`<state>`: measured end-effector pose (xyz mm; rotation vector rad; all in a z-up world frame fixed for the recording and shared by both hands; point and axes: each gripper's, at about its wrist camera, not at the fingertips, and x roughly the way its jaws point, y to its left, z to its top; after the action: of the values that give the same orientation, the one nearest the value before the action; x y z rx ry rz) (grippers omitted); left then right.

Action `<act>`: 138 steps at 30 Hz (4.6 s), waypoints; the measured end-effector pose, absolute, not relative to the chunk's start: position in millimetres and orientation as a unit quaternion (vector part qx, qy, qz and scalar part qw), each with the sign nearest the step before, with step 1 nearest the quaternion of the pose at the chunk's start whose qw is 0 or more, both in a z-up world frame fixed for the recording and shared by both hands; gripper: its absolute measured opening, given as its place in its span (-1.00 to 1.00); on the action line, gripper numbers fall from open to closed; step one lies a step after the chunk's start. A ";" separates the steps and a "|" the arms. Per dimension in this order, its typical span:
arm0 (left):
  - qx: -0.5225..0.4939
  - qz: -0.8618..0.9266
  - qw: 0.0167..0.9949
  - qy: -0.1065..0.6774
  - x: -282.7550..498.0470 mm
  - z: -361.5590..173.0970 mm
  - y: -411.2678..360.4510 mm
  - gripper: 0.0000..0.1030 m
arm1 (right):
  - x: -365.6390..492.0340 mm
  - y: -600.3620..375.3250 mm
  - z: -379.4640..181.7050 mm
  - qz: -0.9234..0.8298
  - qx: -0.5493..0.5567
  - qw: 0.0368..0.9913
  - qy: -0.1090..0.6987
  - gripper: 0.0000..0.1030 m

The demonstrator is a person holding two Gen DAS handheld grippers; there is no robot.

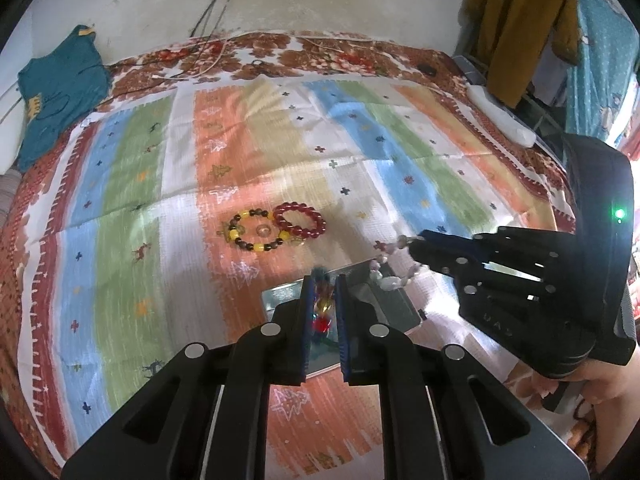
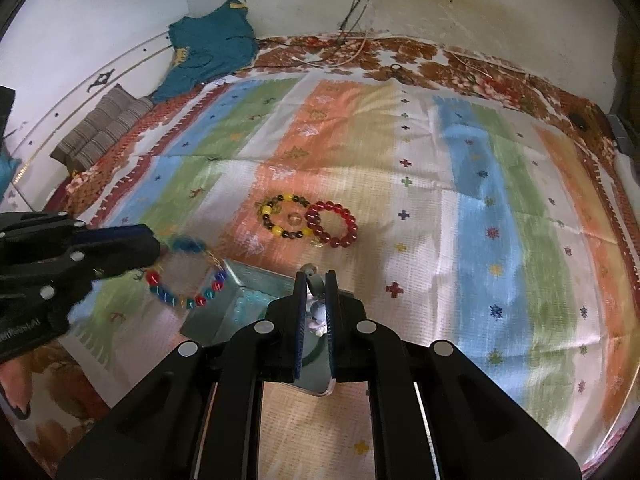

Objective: Organize jewelry
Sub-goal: 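Drop the white-pink bracelet into the tin with the right gripper while the left gripper carries the multicolour bracelet, then lower the multicolour bracelet into the tin and open the left gripper, then move both grippers to the red bead and yellow-black bead bracelets, then grasp the red bead bracelet with the right gripper while the left gripper grasps the yellow-black bracelet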

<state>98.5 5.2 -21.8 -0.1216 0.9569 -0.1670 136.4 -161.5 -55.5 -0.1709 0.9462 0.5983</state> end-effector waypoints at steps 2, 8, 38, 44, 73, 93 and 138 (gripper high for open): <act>-0.062 -0.073 0.884 0.458 99.1 -21.2 9.1 -0.78 | 138.7 -163.2 -56.5 0.274 -0.086 0.847 0.448 -0.62; -0.071 -0.053 0.885 0.457 100.9 -22.2 20.4 -0.73 | 144.5 -167.6 -58.5 0.264 -0.082 0.849 0.450 -0.36; -0.060 0.043 0.858 0.508 162.5 -61.8 55.4 0.10 | 201.7 -149.5 -88.5 0.229 -0.091 0.839 0.485 0.36; -0.056 0.051 0.853 0.516 171.4 -67.7 58.8 0.12 | 214.1 -148.0 -96.7 0.221 -0.094 0.837 0.492 0.38; -0.031 0.054 0.836 0.546 217.5 -102.8 58.4 0.16 | 257.9 -135.3 -128.1 0.211 -0.081 0.826 0.517 0.41; -0.049 0.059 0.825 0.560 253.8 -129.1 74.2 0.16 | 282.5 -118.5 -154.1 0.220 -0.085 0.804 0.547 0.41; -0.028 0.046 0.813 0.580 258.4 -144.3 84.8 -0.78 | 289.4 -119.2 -157.6 0.212 -0.107 0.809 0.538 -0.72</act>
<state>258.4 84.8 -144.3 -0.0592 1.2392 0.0979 289.4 -119.2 -157.6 -0.2295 1.1504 0.4531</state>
